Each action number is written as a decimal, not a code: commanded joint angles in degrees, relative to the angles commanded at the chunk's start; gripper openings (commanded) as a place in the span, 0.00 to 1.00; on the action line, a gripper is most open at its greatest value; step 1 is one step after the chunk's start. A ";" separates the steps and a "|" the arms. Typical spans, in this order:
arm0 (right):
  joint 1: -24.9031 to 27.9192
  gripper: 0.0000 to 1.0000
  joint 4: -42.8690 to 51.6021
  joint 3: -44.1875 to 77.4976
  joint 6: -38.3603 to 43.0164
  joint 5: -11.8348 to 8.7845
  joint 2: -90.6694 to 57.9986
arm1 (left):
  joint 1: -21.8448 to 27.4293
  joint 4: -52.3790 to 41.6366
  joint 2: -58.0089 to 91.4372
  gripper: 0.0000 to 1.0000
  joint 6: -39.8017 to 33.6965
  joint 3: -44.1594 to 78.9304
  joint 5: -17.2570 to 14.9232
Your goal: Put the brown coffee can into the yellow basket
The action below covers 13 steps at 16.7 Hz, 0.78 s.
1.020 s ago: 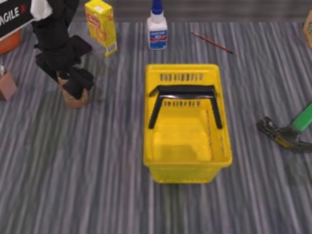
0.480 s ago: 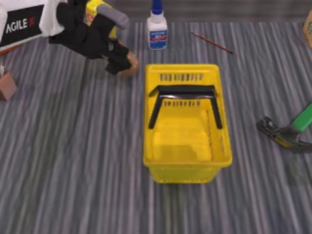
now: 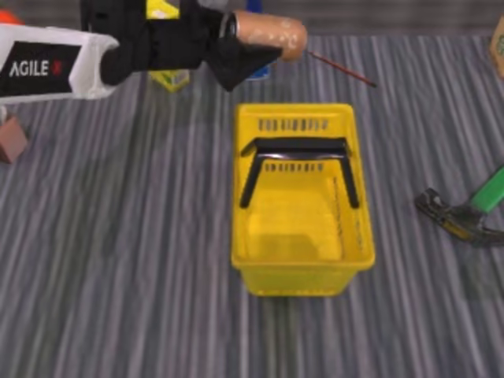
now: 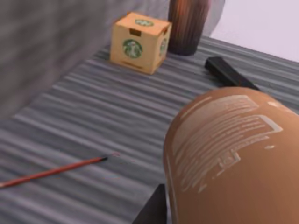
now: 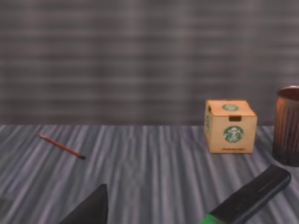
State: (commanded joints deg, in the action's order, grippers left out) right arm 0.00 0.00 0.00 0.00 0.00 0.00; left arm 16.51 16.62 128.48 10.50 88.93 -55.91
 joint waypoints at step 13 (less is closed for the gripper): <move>0.00 1.00 0.00 0.00 0.00 0.00 0.00 | 1.26 23.90 -6.72 0.00 -7.80 -10.26 -17.26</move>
State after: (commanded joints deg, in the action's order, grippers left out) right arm 0.00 0.00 0.00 0.00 0.00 0.00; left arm 17.78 40.52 121.76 2.70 78.67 -73.16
